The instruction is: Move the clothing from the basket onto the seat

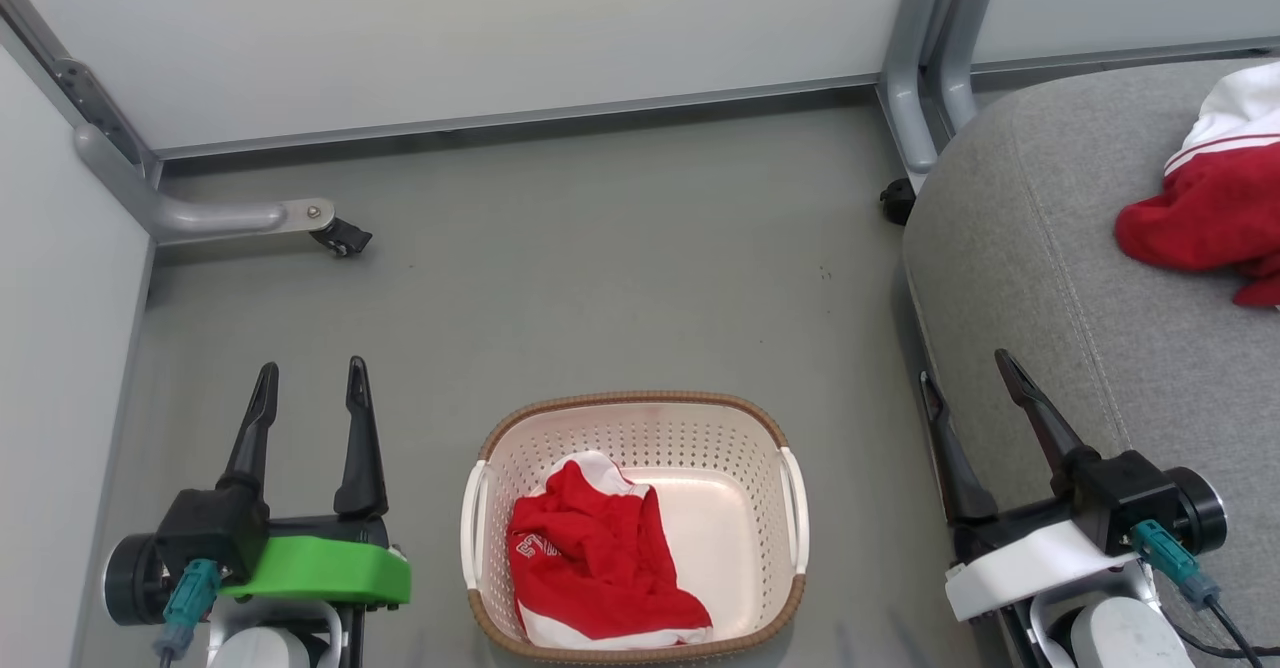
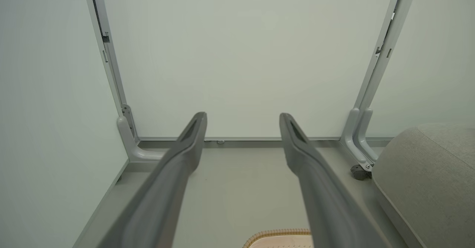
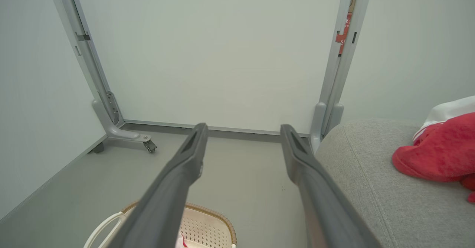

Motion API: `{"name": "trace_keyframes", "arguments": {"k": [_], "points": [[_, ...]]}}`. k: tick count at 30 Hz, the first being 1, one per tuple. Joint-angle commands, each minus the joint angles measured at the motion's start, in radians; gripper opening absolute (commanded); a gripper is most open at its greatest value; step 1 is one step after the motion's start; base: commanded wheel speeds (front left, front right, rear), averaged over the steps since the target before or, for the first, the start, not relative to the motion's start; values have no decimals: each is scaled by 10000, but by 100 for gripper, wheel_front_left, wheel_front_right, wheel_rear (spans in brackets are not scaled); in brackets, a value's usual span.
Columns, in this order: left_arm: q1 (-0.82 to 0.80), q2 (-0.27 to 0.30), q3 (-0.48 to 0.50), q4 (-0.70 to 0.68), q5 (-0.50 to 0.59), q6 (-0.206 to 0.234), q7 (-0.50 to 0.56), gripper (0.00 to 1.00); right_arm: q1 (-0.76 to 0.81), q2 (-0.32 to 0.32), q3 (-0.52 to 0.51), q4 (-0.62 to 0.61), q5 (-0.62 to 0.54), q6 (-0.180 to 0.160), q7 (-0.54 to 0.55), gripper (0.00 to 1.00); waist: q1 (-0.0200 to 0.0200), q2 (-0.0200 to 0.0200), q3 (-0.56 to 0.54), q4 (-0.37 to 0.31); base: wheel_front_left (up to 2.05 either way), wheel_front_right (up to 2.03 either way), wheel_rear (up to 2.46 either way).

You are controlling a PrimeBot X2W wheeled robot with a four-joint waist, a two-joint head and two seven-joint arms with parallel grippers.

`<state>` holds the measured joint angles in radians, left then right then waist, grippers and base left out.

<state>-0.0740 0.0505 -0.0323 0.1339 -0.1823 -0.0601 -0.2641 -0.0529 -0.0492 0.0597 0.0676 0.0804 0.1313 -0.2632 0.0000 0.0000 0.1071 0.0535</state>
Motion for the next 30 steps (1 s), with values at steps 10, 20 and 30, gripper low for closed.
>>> {"name": "trace_keyframes", "arguments": {"k": [10, 20, 30], "points": [[-1033, 123, -319, 369, 534, -375, -6, 100, -464, -25, 98, -143, 28, -10, -25, 100, 0, 0, 424, -266, 0, 0, 0], [-2940, 832, -1708, 1902, 1097, -691, -5, 100, -1606, -25, 118, -426, -68, -10, -25, 100, 0, 0, 1724, -1076, 0, 0, 0], [-5399, 1756, -4999, 4165, 696, -712, -5, 100, -3008, -20, 145, -801, -8, -10, -25, 100, 0, 0, 3723, -1975, 0, 0, 0]]}}
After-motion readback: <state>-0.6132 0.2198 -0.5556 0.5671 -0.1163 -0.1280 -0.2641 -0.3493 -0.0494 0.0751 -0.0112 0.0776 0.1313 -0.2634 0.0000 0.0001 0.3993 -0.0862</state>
